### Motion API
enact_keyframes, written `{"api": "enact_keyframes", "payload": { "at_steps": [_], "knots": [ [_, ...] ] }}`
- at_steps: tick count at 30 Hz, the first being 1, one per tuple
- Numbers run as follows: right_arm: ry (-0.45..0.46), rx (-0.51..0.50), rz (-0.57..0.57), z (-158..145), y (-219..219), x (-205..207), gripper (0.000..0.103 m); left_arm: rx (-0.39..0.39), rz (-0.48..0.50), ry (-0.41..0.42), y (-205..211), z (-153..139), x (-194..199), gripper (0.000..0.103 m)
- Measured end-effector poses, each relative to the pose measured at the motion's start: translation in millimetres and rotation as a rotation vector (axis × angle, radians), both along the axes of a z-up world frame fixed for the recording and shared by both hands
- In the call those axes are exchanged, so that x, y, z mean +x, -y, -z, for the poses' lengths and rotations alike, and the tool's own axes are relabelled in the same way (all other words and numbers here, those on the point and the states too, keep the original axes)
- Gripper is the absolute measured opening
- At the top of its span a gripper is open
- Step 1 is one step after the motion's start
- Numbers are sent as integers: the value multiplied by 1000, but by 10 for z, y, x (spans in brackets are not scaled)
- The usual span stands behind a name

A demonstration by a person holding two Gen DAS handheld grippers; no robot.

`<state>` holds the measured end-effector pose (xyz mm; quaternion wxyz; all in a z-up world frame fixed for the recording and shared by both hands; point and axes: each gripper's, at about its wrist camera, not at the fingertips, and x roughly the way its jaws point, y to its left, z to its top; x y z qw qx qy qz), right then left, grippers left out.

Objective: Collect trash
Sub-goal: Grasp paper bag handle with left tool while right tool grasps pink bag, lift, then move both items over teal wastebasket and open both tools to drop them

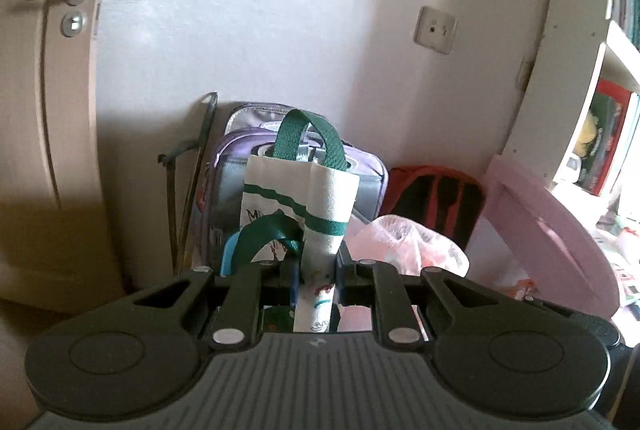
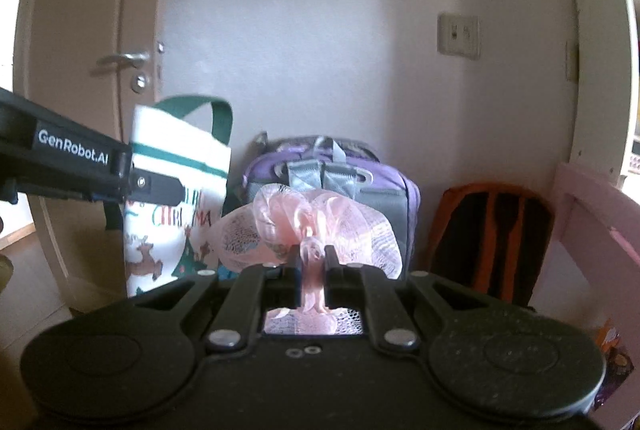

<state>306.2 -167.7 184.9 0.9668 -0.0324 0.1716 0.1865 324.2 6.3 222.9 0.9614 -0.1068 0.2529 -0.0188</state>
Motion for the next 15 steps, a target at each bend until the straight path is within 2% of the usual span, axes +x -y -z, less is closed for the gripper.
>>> {"api": "enact_keyframes", "payload": {
  "at_steps": [6,15],
  "knots": [
    [-112,-11,-9,244,-64,513,9,16,5,-54,20,332,515,16],
    [-222,-26,-20,741,-227,964,10,31,-8,-133,-23,829,1051,16]
  ]
}}
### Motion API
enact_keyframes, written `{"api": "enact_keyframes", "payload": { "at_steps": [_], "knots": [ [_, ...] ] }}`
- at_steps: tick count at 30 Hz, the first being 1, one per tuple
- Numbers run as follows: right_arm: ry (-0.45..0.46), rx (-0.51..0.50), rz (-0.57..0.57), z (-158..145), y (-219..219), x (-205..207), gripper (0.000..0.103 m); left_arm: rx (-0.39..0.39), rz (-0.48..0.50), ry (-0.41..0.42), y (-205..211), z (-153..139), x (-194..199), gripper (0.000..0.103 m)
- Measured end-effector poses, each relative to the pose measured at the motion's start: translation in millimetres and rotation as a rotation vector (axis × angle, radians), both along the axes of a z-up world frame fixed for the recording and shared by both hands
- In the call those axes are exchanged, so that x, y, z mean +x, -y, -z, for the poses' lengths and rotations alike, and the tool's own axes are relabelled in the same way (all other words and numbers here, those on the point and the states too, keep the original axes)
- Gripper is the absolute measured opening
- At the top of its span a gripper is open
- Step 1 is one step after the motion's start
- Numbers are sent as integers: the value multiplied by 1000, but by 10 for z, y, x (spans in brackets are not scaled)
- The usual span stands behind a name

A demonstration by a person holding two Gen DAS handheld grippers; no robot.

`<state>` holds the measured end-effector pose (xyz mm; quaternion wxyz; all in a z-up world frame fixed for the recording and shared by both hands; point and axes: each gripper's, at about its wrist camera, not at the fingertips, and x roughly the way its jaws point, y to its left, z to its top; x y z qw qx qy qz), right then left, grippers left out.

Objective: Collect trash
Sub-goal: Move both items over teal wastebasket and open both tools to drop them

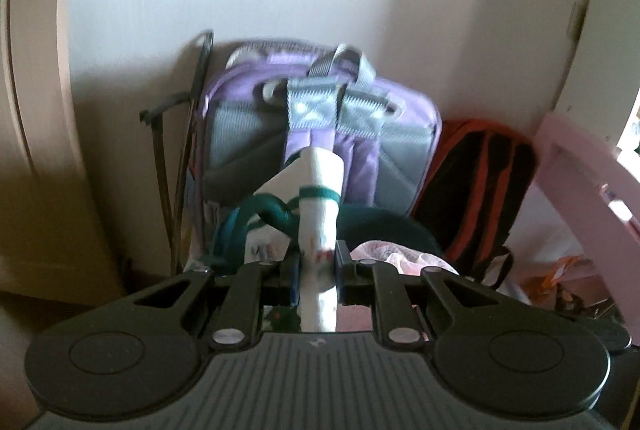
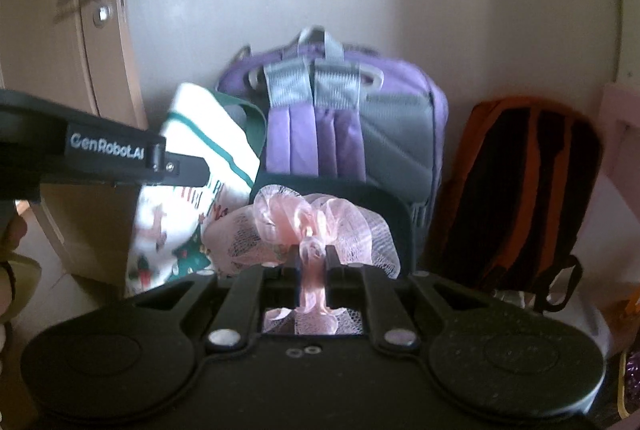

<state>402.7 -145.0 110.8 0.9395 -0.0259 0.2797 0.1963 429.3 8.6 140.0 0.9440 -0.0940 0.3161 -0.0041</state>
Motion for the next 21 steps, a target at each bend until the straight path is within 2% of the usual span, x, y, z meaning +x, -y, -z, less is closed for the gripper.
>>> {"api": "enact_keyframes", "payload": {
  "at_steps": [7,13,16,18,21],
  "knots": [
    [-47,6,0,261,13,222,19,9,2,-97,2,431,327,16],
    [-68,-12,-8,383,66,298,25,10,11,-161,21,707,387,16],
    [-78,2,-3,394,96,297,33,-12,14,-179,-2,740,334,17],
    [-79,8,-5,369,114,268,35,-25,17,-177,-20,711,270,19],
    [-73,9,-10,287,127,174,37,-34,16,-164,-42,615,141,30]
  ]
}}
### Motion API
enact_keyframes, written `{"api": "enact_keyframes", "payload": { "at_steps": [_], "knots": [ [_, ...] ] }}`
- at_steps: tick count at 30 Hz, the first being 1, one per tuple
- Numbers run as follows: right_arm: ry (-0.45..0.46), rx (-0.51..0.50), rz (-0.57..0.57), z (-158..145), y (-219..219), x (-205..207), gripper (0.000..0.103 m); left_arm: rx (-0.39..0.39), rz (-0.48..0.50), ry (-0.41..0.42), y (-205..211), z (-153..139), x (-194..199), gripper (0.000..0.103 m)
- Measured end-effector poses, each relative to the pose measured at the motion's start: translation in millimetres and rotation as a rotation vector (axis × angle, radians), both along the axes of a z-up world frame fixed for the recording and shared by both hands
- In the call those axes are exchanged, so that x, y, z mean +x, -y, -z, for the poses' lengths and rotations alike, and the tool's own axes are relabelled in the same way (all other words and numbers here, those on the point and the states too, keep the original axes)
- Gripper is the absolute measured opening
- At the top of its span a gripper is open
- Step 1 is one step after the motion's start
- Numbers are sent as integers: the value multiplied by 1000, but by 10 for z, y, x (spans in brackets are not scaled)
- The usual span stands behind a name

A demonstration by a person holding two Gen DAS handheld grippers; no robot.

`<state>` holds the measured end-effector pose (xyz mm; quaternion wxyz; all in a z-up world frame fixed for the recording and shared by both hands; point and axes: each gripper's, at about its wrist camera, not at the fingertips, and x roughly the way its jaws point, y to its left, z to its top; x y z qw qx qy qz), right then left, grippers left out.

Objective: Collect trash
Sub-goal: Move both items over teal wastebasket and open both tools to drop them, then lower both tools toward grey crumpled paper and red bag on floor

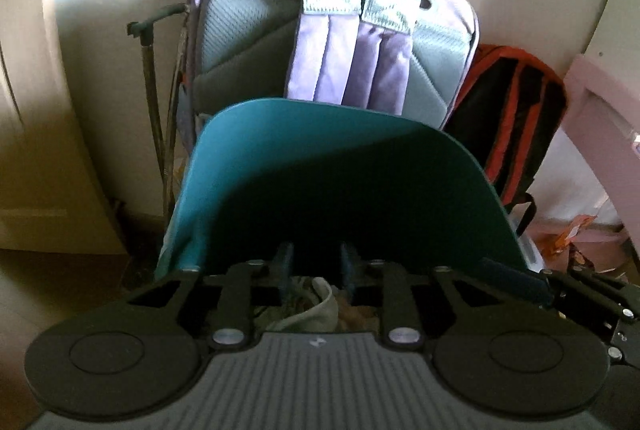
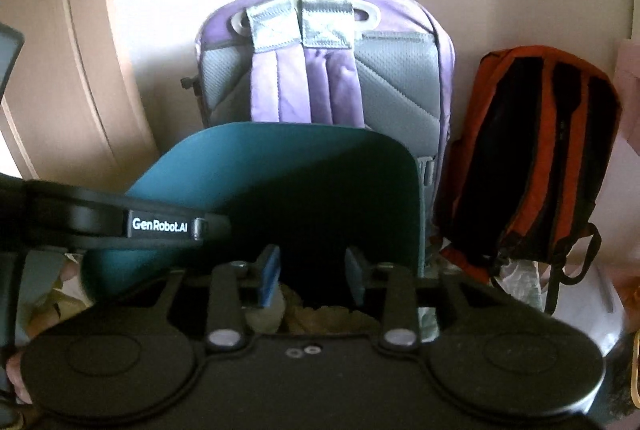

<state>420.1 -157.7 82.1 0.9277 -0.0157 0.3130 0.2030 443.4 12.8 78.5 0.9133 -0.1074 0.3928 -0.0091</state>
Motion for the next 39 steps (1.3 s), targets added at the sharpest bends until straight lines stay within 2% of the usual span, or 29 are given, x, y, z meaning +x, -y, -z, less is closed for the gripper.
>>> {"api": "enact_keyframes", "payload": {
  "at_steps": [9,10,13,22,31,35,39],
  "knots": [
    [40,27,-9,-325,95,-523,38,5,6,52,9,-439,-588,32],
    [44,30,-11,-363,114,-599,39,5,10,56,12,-481,-668,34],
    [55,36,-22,-450,161,-821,48,-2,15,73,13,-591,-930,51],
    [69,48,-64,-530,257,-1429,52,11,48,81,71,-681,-1577,51],
    [24,53,-113,-301,307,-1863,58,-2,51,40,-10,-375,-2162,52],
    [-21,42,-132,-34,273,-1976,59,-15,31,5,-108,-80,-2366,69],
    [-92,30,-144,351,219,-2031,59,-38,4,-46,-234,297,-2498,73]
  ]
}}
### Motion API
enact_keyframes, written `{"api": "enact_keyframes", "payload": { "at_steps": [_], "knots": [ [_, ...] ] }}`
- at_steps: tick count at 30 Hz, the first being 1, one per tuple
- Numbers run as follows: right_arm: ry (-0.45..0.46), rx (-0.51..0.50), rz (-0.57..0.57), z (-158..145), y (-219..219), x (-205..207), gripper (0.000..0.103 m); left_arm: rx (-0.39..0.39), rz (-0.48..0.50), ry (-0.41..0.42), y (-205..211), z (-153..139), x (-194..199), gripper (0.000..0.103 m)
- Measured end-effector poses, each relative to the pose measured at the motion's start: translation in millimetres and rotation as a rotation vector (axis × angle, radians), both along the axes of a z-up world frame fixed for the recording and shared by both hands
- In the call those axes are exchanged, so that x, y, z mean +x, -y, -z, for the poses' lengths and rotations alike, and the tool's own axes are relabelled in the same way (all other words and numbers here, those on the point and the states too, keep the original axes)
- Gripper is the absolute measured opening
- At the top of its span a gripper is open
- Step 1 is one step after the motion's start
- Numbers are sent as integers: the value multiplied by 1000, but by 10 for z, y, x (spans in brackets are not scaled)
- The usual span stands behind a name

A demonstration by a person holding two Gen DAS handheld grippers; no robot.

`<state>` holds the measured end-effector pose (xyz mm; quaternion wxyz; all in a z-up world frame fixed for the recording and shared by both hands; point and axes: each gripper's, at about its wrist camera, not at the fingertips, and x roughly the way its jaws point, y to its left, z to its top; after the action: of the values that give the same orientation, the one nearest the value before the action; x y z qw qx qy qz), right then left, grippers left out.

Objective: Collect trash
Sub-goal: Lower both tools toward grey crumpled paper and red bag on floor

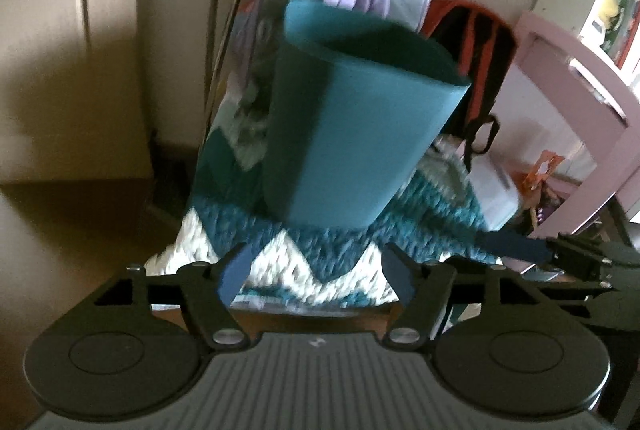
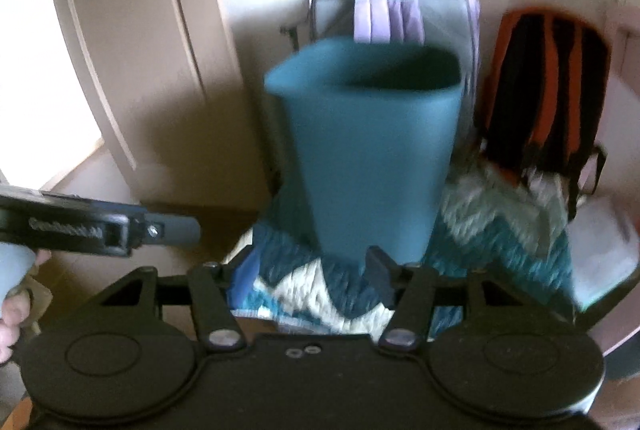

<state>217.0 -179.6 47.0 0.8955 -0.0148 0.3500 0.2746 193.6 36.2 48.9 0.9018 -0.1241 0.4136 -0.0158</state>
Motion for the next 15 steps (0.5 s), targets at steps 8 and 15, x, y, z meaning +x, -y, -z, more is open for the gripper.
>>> {"api": "enact_keyframes", "payload": {
  "at_steps": [8,15],
  "knots": [
    [-190,-9,-5,1078,-156,-4,60,-53,-46,-120,-231,956,-37,84],
    [-398,-64,40,2307,-309,41,61,-66,-95,-322,-315,2110,118,84]
  ]
}}
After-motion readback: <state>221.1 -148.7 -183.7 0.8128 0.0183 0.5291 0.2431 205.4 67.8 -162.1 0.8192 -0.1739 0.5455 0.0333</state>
